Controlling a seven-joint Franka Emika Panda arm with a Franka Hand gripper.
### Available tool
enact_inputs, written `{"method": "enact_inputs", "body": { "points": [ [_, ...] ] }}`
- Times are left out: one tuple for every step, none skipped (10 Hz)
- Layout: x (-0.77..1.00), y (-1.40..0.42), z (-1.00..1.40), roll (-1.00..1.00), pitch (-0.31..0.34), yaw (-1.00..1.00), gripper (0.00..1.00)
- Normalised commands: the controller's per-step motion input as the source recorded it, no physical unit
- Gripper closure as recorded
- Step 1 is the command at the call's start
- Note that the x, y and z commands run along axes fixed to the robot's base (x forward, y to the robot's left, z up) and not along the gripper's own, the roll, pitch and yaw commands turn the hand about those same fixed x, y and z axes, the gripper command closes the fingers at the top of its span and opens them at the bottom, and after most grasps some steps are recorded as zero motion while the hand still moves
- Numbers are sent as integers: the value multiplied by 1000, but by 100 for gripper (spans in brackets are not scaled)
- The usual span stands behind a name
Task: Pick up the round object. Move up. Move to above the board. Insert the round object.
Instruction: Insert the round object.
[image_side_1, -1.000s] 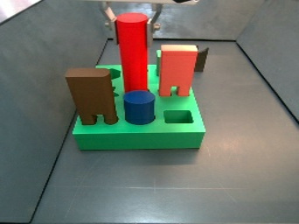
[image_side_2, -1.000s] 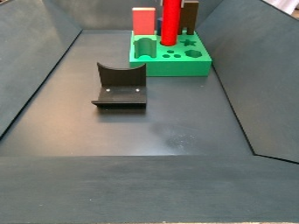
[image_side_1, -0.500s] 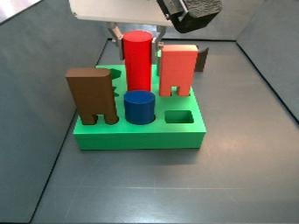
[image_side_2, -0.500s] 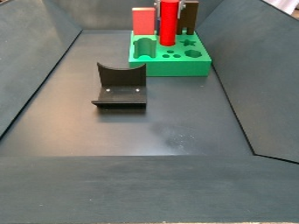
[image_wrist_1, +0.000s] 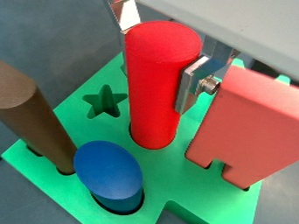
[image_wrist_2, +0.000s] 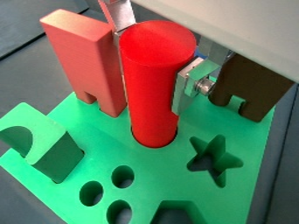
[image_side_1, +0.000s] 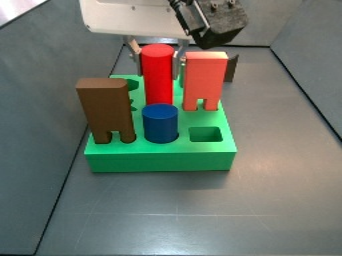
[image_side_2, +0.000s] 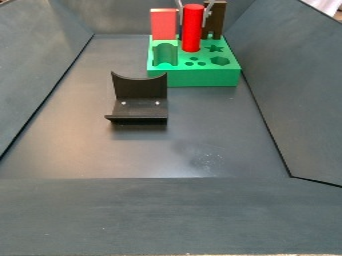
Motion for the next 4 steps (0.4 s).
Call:
{"method": "enact_inputs", "body": {
  "points": [
    [163, 0, -374, -204, 0, -280, 100],
    [131, 0, -454, -300, 0, -329, 100],
    [106, 0, -189, -131, 0, -177, 100],
    [0, 0, 0, 0, 0, 0, 100]
  ]
}}
